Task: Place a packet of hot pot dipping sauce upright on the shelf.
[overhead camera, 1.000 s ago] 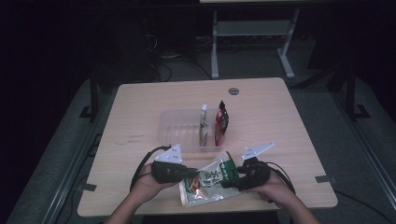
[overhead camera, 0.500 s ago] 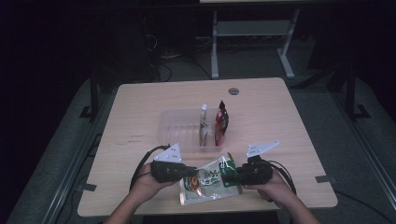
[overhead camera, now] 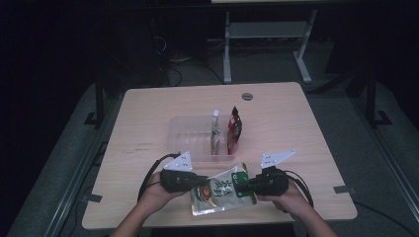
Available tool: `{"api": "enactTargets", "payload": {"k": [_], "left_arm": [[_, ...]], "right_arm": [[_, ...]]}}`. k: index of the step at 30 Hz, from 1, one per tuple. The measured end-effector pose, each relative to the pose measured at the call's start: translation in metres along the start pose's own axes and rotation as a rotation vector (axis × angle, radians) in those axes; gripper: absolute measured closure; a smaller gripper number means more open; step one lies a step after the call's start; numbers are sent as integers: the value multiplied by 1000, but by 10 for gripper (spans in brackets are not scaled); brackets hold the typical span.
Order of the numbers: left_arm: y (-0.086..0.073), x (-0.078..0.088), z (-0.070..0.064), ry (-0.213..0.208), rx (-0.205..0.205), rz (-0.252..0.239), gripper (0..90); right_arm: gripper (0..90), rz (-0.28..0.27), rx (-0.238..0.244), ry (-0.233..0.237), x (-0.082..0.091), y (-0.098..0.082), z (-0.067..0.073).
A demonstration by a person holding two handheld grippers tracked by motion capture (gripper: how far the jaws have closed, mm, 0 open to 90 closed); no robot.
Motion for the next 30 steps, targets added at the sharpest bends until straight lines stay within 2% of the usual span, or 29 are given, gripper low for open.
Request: {"api": "enactTargets", "payload": {"k": [3,6,10,11,12,14,17,20,23,30], "left_arm": [[-1,-1,1,5,3,9,854],[-2,-1,2,17,4,10,805],[-2,4,5,26,27,-8,736],[-2,8,7,40,29,-16,731],[-2,13,9,54,49,-33,725],[-4,20,12,64,61,-43,754],[-6,28,14,48,71,-49,891],[-6,27,11,27,64,-34,897],[-5,20,6,8,51,-17,897],[0,2,-4,-18,17,14,897]], "right_arm": [[892,-10,-4,9,1,1,0],[895,-7,10,-1,1,1,0],[897,-20,21,2,2,3,1],[897,-21,22,2,2,3,2],[898,-20,22,-1,2,3,2],[899,-13,15,-6,2,2,1],[899,-26,12,1,4,3,1],[899,-60,5,16,7,7,4],[900,-95,10,42,10,12,7],[899,-136,25,64,14,22,13]]}}
Point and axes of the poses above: each handheld gripper's, and its own axes: x roughly backward along the jaws, y roughly out of its top, z roughly to its left, the point moved 7 cm from there along -x, roughly forward along the jaws, and after that the axes turned 5 degrees about z, right-handed, at the moved point
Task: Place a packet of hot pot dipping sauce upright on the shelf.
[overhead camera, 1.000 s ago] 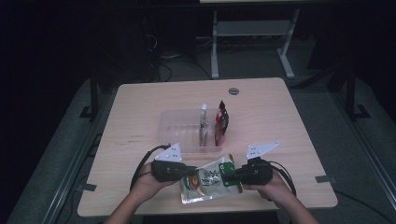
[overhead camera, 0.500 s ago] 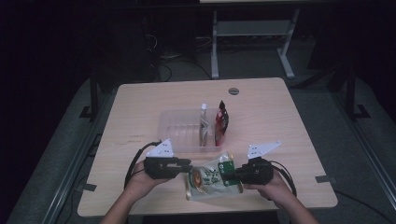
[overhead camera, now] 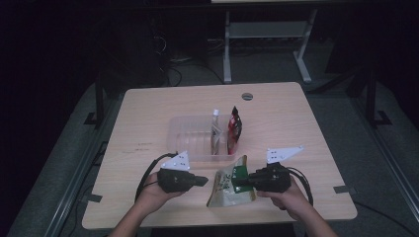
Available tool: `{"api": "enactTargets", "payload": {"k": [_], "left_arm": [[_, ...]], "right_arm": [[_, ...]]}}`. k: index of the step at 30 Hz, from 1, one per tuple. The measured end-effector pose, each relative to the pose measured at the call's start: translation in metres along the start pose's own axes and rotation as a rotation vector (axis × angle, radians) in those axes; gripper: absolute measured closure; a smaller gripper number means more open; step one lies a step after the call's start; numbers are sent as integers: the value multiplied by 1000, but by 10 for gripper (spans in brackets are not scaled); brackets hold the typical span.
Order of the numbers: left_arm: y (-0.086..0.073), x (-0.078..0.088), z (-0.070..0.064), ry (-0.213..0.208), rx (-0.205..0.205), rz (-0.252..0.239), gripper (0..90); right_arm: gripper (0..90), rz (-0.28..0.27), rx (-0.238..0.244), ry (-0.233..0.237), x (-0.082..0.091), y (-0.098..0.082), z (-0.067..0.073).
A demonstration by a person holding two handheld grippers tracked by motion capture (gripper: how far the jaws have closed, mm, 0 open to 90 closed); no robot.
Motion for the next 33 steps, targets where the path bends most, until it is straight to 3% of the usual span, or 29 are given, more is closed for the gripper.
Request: {"api": "enactTargets", "payload": {"k": [7,11,17,25,33], "left_arm": [[7,-21,-14,-54,-29,20,897],[9,-25,-18,-61,-34,19,897],[7,-19,-14,-53,-25,9,897],[-5,1,-6,-30,23,10,895],[-26,22,3,15,80,22,804]], "right_arm": [[899,-2,37,-5,-1,6,4],[899,3,62,-8,-5,11,8],[899,-17,92,-2,-4,20,11],[899,-4,110,1,-6,28,12],[899,3,138,9,-13,40,13]]}}
Point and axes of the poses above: each handheld gripper's, and its own axes: x roughly backward along the jaws, y roughly out of its top, z roughly to its left, the point moved 7 cm from there along -x, roughly forward along the jaws, and after that the axes turned 5 degrees about z, right-handed, at the moved point
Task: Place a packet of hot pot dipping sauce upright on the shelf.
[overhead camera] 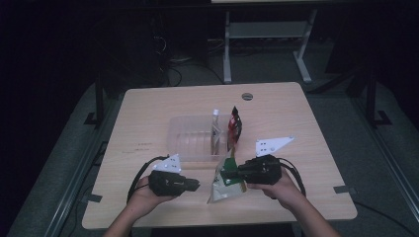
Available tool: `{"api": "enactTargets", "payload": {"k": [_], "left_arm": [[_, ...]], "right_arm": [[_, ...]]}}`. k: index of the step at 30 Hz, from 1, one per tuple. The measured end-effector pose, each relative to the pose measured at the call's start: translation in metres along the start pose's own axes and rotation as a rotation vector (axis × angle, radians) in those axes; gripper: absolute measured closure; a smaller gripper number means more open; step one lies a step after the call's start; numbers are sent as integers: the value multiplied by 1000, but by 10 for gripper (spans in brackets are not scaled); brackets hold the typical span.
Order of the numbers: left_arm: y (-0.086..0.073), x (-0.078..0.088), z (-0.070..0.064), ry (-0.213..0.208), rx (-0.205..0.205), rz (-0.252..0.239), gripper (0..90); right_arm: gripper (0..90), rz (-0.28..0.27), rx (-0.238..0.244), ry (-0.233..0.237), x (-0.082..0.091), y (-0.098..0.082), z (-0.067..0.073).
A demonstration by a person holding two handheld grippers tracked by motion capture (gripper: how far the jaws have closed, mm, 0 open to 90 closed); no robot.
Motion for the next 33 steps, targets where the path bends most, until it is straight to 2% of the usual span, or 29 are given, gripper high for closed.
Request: {"api": "enactTargets", "payload": {"k": [8,10,13,24,33], "left_arm": [[-21,15,8,56,84,19,674],[-27,18,11,81,98,29,605],[-34,23,13,104,110,51,570],[-45,35,20,173,169,25,433],[-50,38,23,192,207,0,319]], "right_arm": [[899,7,17,7,-11,16,-1],[899,3,31,9,-16,22,-3],[899,-7,34,16,-20,30,-5],[899,-19,91,21,-34,69,-17],[899,-18,99,6,-42,93,-28]]}}
Point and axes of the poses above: each handheld gripper's, and its own axes: x roughly backward along the jaws, y roughly out of its top, z roughly to its left, the point moved 7 cm from there along -x, roughly forward along the jaws, and after that the axes turned 5 degrees about z, right-handed, at the moved point
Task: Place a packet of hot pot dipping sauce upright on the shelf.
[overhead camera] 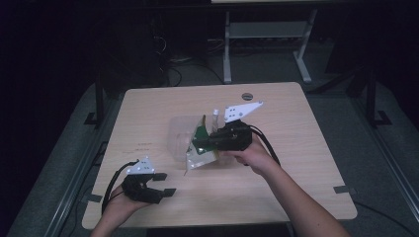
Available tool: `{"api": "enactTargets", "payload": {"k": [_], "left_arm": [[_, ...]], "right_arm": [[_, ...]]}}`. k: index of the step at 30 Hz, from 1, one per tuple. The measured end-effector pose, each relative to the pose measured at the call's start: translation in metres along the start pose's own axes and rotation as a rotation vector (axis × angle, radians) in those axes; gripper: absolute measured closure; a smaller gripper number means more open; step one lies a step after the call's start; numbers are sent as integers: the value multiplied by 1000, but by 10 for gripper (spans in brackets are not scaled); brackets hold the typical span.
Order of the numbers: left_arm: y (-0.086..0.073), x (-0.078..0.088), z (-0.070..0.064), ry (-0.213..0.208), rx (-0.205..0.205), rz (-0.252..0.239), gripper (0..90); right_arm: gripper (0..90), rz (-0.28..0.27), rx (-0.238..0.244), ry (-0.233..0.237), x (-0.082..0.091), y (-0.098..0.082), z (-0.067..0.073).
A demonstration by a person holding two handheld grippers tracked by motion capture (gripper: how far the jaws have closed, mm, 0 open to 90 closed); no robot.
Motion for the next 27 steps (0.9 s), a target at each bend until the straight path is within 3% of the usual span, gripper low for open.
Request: {"api": "enactTargets", "payload": {"k": [5,6,16,27], "left_arm": [[-1,0,1,6,5,0,285],[-1,0,2,13,-8,3,280],[-6,2,0,13,28,-4,278],[-7,2,0,15,23,0,277]], "right_arm": [[899,-1,5,-12,-4,9,-11],[899,-1,4,-18,-5,11,-14],[898,20,-7,-48,-22,22,-39],[898,60,-44,-119,-34,16,-63]]}}
Point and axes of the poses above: each handheld gripper's, and its own axes: x roughly backward along the jaws, y roughly out of its top, z roughly to its left, the point moved 7 cm from there along -x, roughly forward along the jaws, and after that the axes turned 5 degrees about z, right-handed, at the moved point
